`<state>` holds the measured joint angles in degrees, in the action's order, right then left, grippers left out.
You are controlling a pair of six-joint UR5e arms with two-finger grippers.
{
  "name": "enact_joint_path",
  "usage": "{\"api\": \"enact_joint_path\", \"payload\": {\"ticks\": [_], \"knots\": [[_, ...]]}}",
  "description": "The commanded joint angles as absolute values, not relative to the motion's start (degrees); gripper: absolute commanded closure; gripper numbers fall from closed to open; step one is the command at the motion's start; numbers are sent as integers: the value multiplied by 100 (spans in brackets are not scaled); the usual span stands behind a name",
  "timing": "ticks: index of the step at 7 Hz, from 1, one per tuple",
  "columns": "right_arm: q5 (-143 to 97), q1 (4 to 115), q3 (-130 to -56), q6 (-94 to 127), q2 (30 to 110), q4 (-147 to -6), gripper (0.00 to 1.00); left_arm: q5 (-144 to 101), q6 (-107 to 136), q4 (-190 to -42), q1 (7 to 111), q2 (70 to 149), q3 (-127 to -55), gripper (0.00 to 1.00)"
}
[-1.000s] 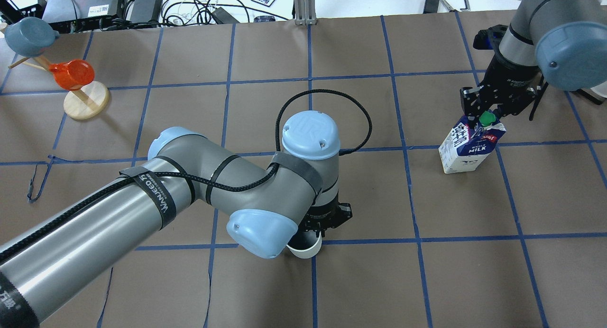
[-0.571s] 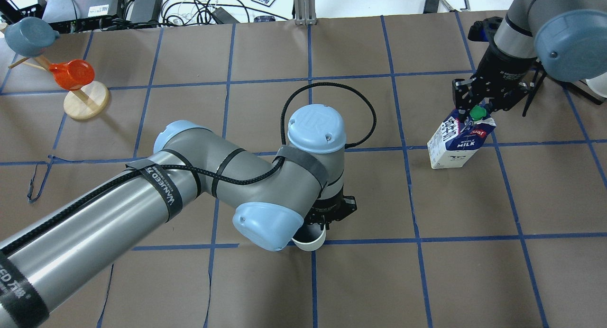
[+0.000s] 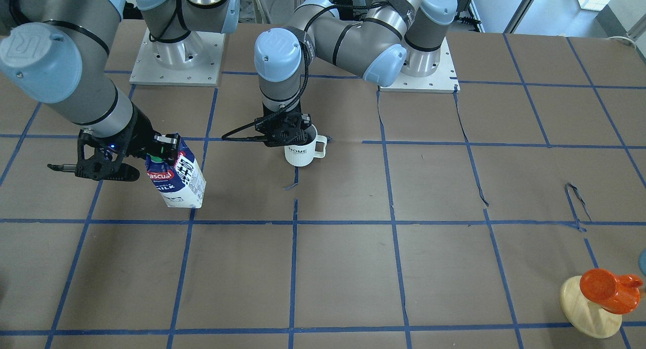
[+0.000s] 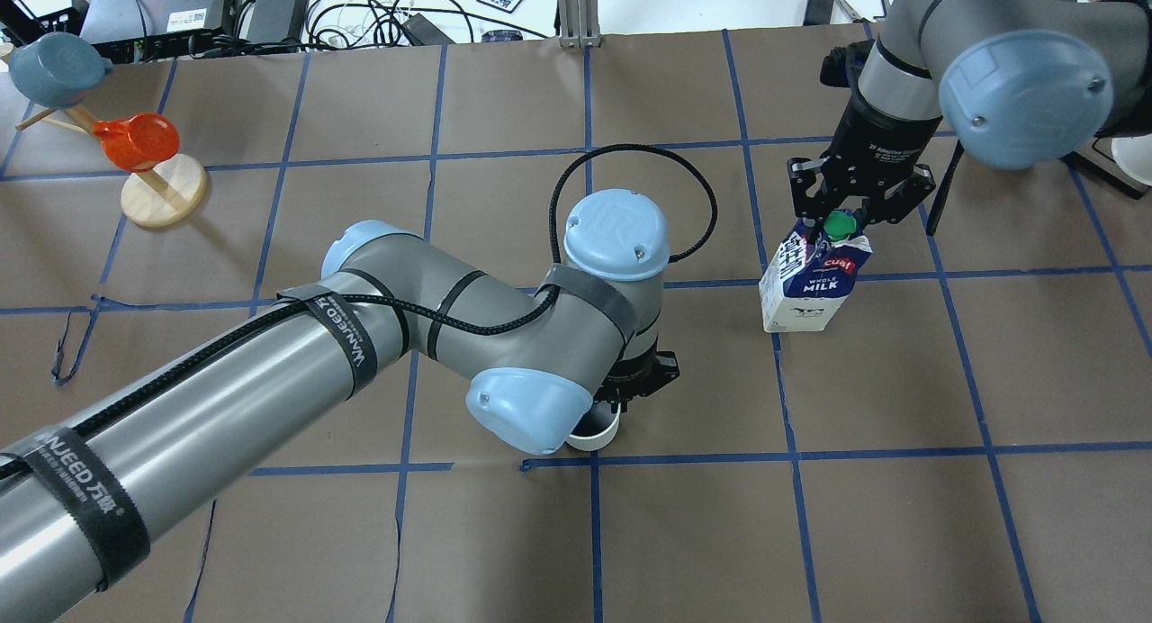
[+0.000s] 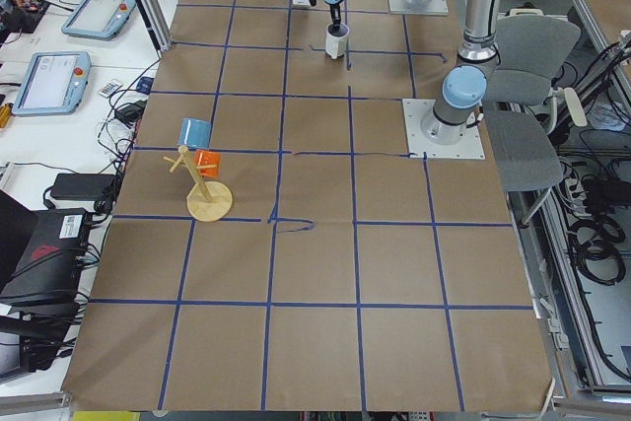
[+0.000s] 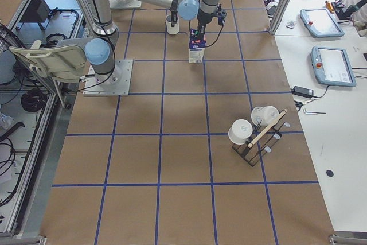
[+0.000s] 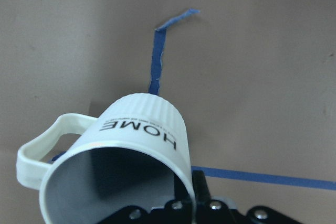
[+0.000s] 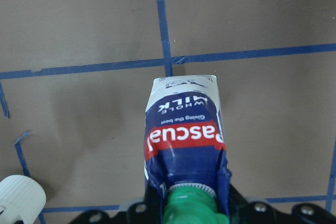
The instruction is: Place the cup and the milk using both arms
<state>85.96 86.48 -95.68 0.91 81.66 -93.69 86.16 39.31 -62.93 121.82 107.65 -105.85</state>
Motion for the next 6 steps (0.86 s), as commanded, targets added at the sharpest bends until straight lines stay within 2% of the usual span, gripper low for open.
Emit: {"api": "enact_joint_path", "payload": {"ticks": [1,4,5,6], "knots": [[8464,8692,-9589,123,8235,-9124,88,8631,3937,-6240,12182,10837,-10582,1],[8262,8972,-9790,167,8411,-9114,88,8692,3755,-6249,12085,10522,-10460,0],[8244,9130,-9904,411,8489,-9123,87,8658,3562,-6414,11833,10364,-10320,17],[8244,9245,-10001,422,8508,-9132,86,8666,2855,-6599,11656,10075,-10301,15]]}}
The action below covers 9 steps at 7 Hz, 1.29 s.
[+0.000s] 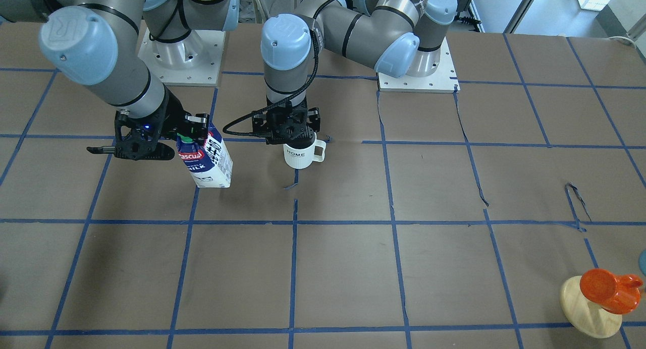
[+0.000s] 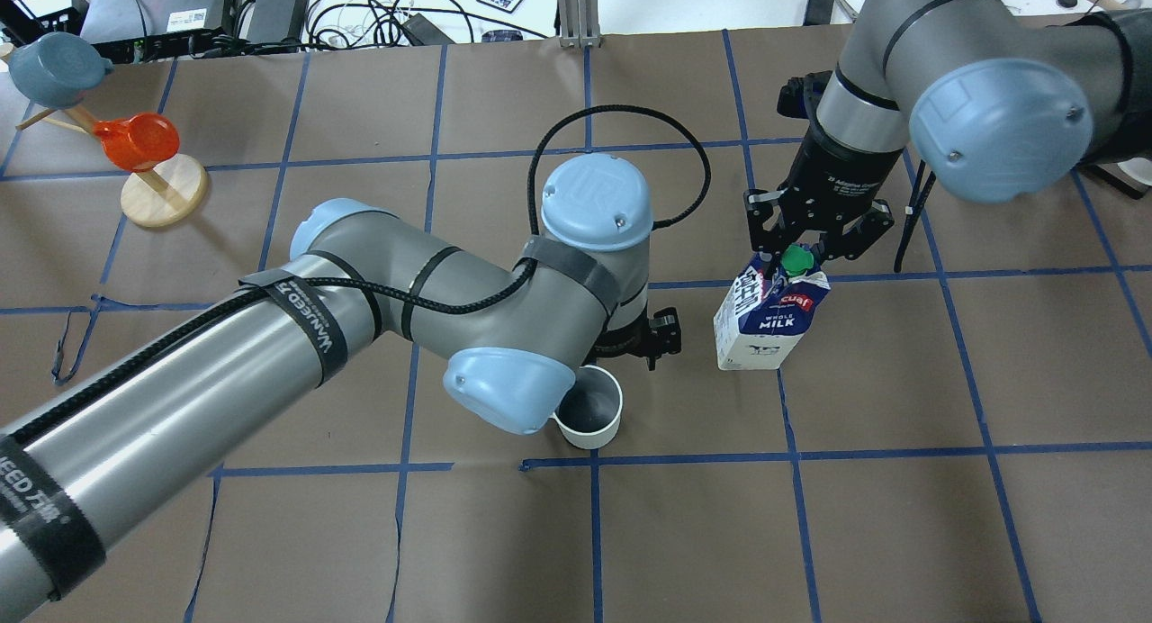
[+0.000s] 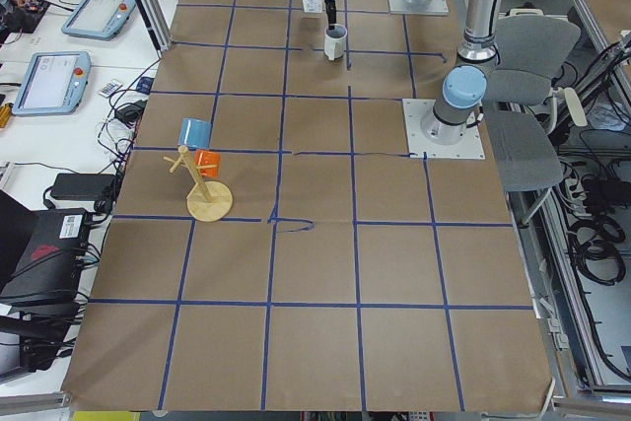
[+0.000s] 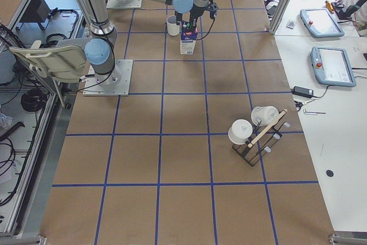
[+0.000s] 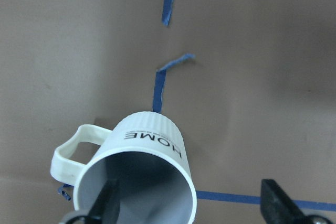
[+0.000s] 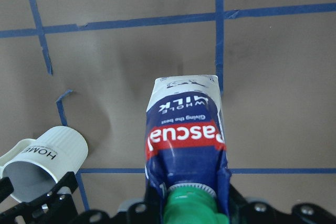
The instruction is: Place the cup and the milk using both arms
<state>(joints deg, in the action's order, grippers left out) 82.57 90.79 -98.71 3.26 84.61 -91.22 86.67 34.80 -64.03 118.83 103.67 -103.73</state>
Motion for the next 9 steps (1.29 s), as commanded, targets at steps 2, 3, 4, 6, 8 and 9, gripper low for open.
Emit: {"api": "enact_joint_path", "payload": {"ticks": [2,3,4,6,8,9], "knots": [[8244,9421,-10063,570,8508,-9132,84,8675,1822,-7045,11156,9451,-10292,0],[8235,9674,-10090,937,8499,-9219,83,8684,1437,-7414,10875,9118,-10283,0],[8235,9859,-10099,1184,8473,-9315,82,8657,1215,-7644,10576,8905,-10170,0],[8044,9975,-10151,1596,8455,-9543,80,8683,646,-8775,10057,8702,-9705,0],[7963,10168,-10283,2055,8429,-9939,80,8788,265,-8789,9453,8500,-9485,0],[7963,10247,-10335,2205,8411,-10045,80,8824,11,-8833,9144,8395,-9396,0]]}}
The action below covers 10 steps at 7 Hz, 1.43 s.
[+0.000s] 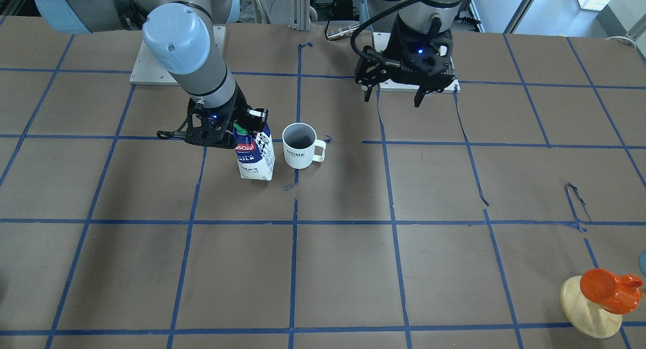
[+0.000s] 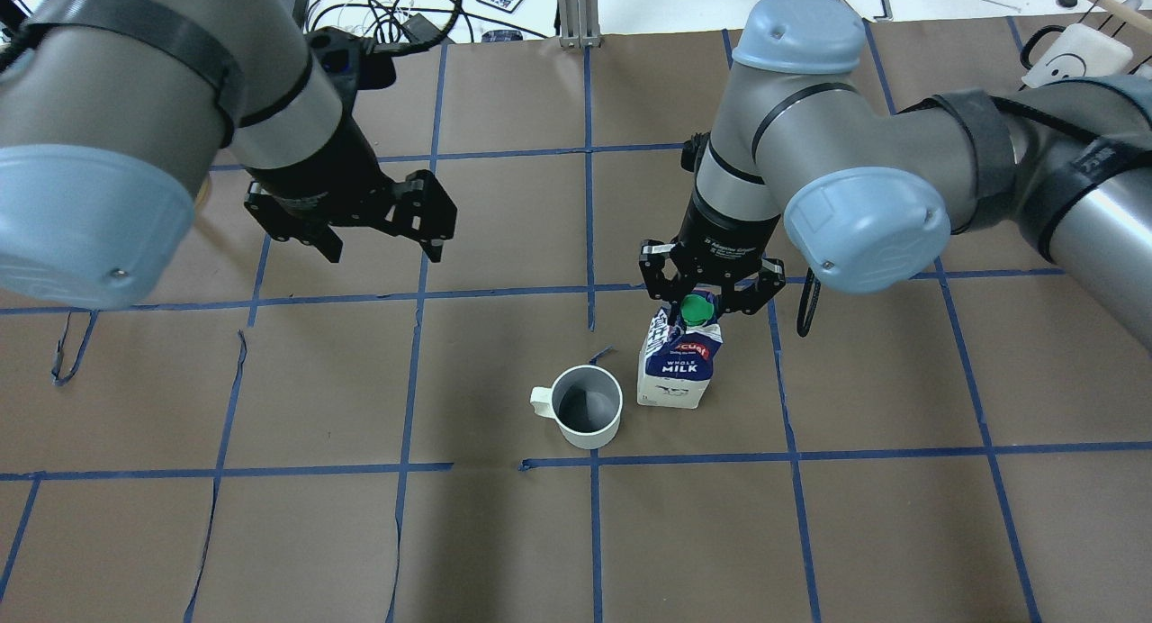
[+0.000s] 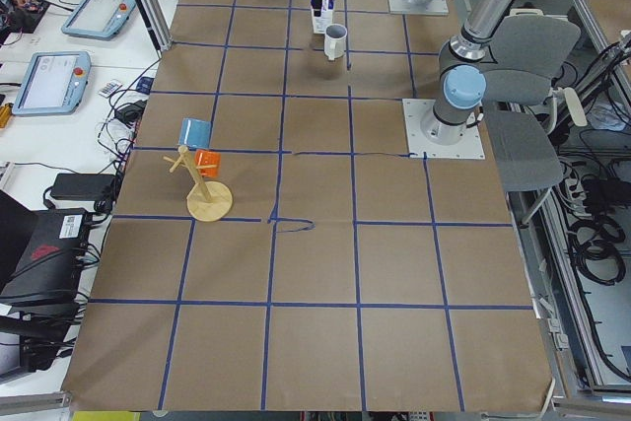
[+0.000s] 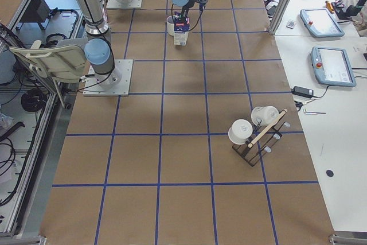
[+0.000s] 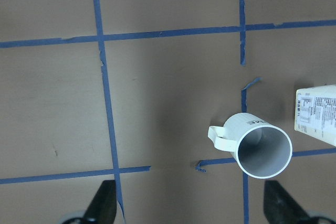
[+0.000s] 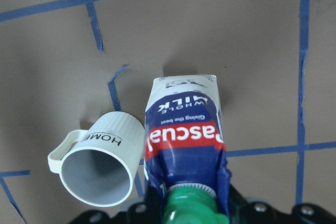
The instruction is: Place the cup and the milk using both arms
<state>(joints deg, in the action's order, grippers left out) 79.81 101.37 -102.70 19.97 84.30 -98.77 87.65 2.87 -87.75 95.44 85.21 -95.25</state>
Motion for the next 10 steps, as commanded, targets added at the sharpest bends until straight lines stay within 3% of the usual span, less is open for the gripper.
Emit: {"api": "enact_joint_path", "payload": {"ticks": [1,5,7,9,10], "knots": [[7963,10318,-10379,2241,8385,-10150,77,8833,-26,-8746,9001,8367,-9361,0],[8050,10380,-10503,2198,8429,-10151,76,8772,-308,-8167,8992,8489,-9502,0],[8051,10397,-10503,2197,8446,-10143,69,8868,-334,-8636,9000,8892,-8715,0],[8042,10397,-10529,2171,8446,-10134,54,8868,-229,-8824,9035,8992,-8594,0],[8059,10397,-10547,2180,8446,-10142,33,8842,-255,-8729,8983,8861,-8770,0]]}}
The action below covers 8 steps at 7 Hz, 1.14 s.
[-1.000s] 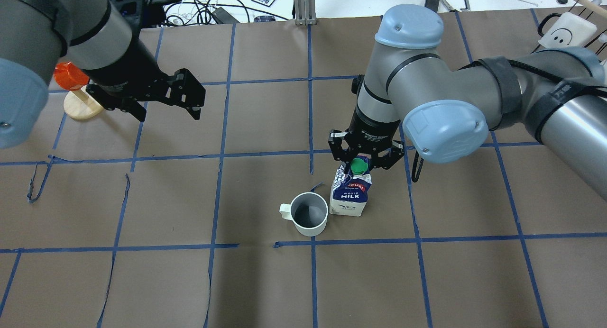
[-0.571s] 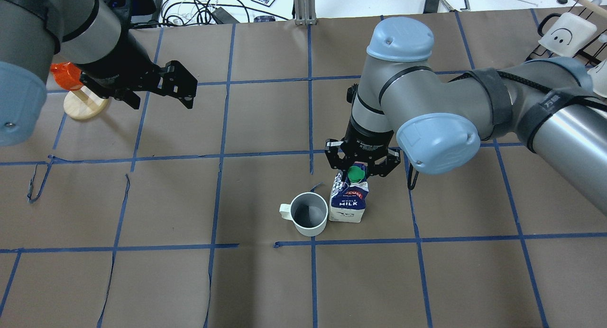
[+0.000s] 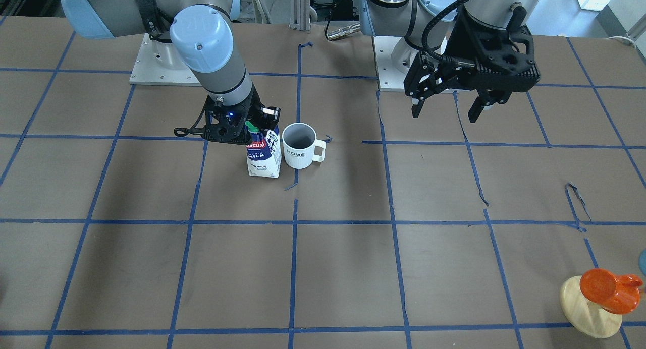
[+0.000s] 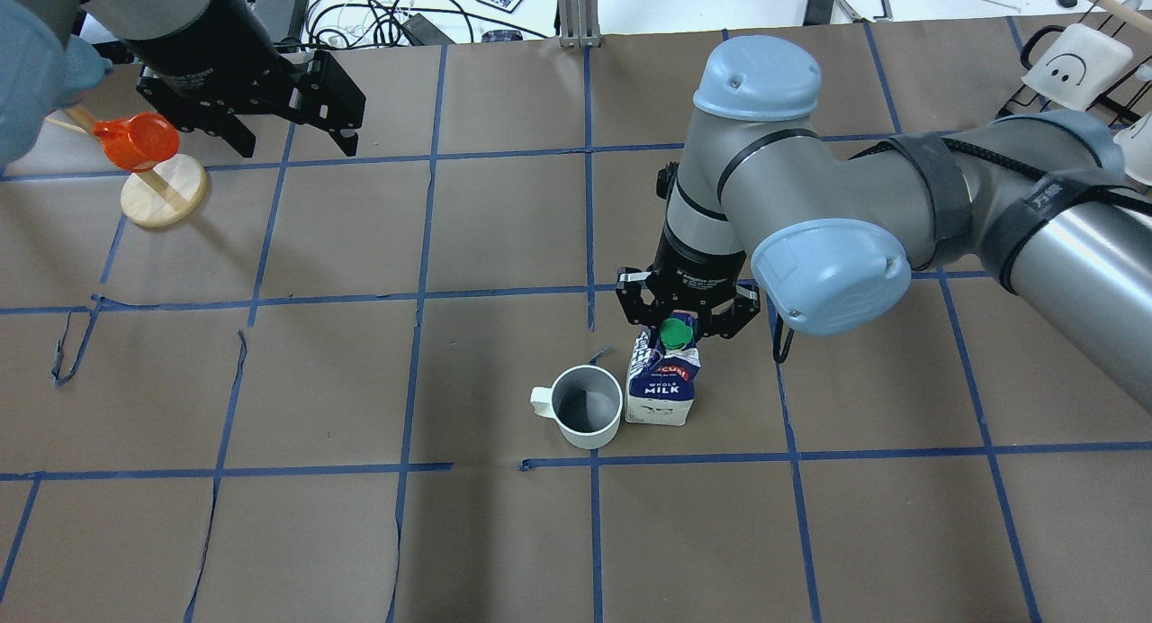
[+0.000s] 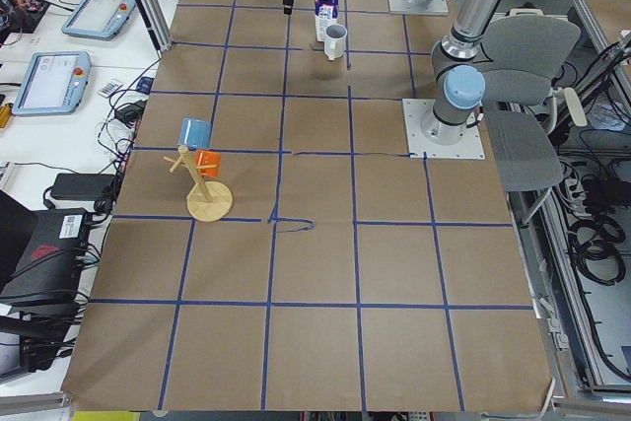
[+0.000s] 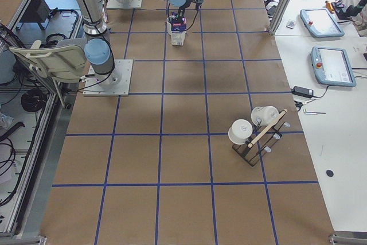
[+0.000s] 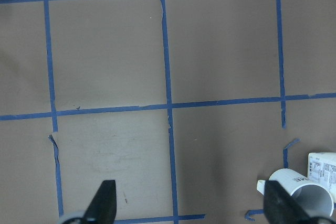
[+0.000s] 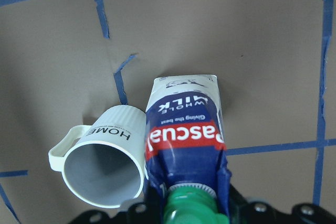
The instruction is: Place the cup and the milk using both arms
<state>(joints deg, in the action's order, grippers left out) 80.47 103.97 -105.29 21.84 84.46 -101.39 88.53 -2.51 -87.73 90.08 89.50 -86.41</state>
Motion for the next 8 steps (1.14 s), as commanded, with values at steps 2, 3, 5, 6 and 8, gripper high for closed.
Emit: {"api": "enact_joint_path", "payload": {"ticks": [2,3,5,6,8], "knots": [[8068,10380,-10398,2136,8455,-10143,0,8850,-255,-8649,8982,8859,-8842,0],[8094,10328,-10163,2127,8464,-10064,0,8868,-237,-8657,8982,8859,-8842,0],[8286,10109,-9548,1193,8455,-9802,0,8877,-237,-8666,8983,8851,-8859,0],[8558,9690,-9301,1091,8464,-9704,0,8877,-237,-8657,8982,8851,-8859,0],[8622,9178,-9106,306,8647,-9293,0,8886,-237,-8666,8983,8851,-8859,0]]}}
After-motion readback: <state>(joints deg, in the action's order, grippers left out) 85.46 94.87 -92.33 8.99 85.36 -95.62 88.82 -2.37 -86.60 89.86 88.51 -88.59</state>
